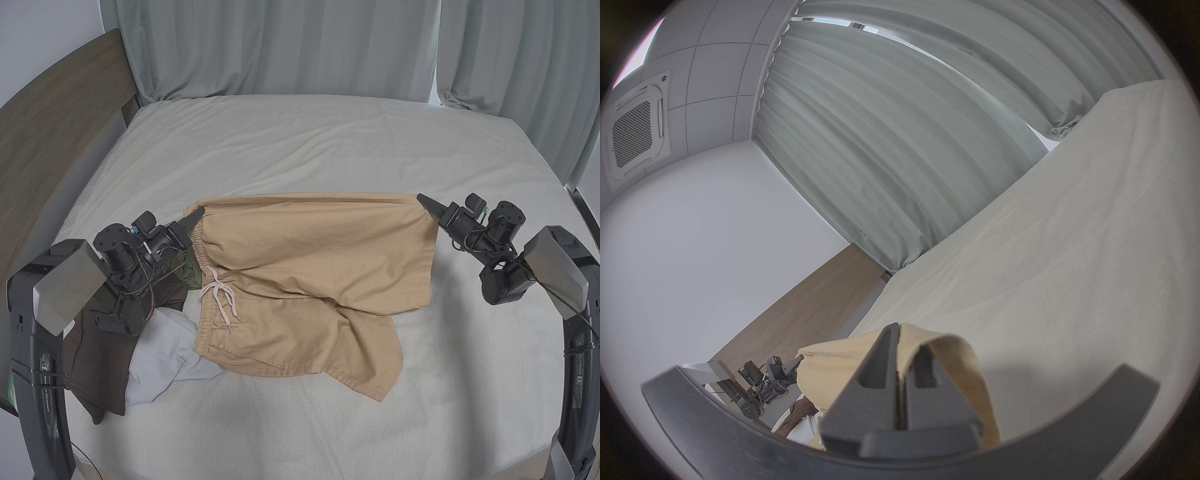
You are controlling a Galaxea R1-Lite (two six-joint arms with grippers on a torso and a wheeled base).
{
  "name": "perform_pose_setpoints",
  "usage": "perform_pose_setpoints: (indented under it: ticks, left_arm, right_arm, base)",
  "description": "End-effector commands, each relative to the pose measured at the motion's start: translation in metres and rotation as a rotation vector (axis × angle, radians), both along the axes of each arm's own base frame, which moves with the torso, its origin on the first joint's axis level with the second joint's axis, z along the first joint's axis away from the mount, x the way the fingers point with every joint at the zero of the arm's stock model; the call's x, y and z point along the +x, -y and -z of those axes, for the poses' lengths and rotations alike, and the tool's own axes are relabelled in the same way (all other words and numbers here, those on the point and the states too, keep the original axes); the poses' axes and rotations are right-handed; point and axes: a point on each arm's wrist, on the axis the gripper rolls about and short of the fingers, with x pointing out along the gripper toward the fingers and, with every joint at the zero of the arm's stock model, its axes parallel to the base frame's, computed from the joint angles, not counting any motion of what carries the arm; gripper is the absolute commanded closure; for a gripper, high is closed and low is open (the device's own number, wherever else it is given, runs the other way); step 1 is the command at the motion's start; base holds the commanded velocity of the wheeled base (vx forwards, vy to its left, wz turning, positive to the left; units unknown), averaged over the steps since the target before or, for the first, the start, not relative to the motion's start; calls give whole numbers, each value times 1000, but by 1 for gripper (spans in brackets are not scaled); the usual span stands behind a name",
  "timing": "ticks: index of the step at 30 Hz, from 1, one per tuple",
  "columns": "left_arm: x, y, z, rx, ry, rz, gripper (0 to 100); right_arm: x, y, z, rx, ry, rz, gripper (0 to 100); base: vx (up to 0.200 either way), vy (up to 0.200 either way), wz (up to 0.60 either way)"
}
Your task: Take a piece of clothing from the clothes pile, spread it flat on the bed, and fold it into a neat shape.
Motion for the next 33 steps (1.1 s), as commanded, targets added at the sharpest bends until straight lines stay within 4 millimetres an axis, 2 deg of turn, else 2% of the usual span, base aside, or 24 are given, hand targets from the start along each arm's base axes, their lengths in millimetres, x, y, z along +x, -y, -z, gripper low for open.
perform_pose_setpoints:
  ticks: [1, 8, 9, 16, 20, 23, 25, 26, 27, 29, 31, 33]
  left_arm:
    - [5, 2, 7, -6, -9, 6, 100]
    - [9, 3, 6, -7, -9, 8, 100]
    - [9, 3, 5, -7, -8, 9, 0]
    - [10, 10, 6, -54, -73, 30, 0]
    - [9, 8, 14, -55, -141, 9, 0]
    - [7, 4, 14, -55, -161, -4, 0]
    - [-1, 0, 8, -55, -173, -12, 0]
    - [-1, 0, 8, -55, -173, -12, 0]
    - [-9, -2, 2, -55, -181, -15, 0]
    - [-12, -2, 1, -55, -185, -16, 0]
    - [-27, -3, -9, -51, -192, -18, 0]
    - [-36, -3, -15, -46, -193, -15, 0]
  right_arm:
    - [6, 0, 5, 0, 5, 0, 100]
    - [10, 1, 5, 0, 14, 3, 100]
    - [11, 1, 5, 0, 16, 3, 0]
    - [18, 7, 15, 0, 6, 17, 0]
    - [10, 10, 20, -4, -26, 24, 0]
    - [0, 10, 16, -8, -28, 25, 0]
    - [-18, 10, 16, -9, -44, 24, 0]
    - [-18, 10, 16, -9, -44, 24, 0]
    - [-33, 7, 16, -10, -53, 16, 0]
    - [-38, 6, 16, -11, -58, 13, 0]
    - [-57, 5, 16, -11, -73, 8, 0]
    - [-67, 4, 15, -13, -90, 7, 0]
  base:
    - [0, 0, 0]
    - [0, 0, 0]
    - [0, 0, 0]
    - [0, 0, 0]
    - [0, 0, 0]
    - [0, 0, 0]
    - [0, 0, 0]
    - [0, 0, 0]
    - [0, 0, 0]
    - [0, 0, 0]
    - [0, 0, 0]
    - [0, 0, 0]
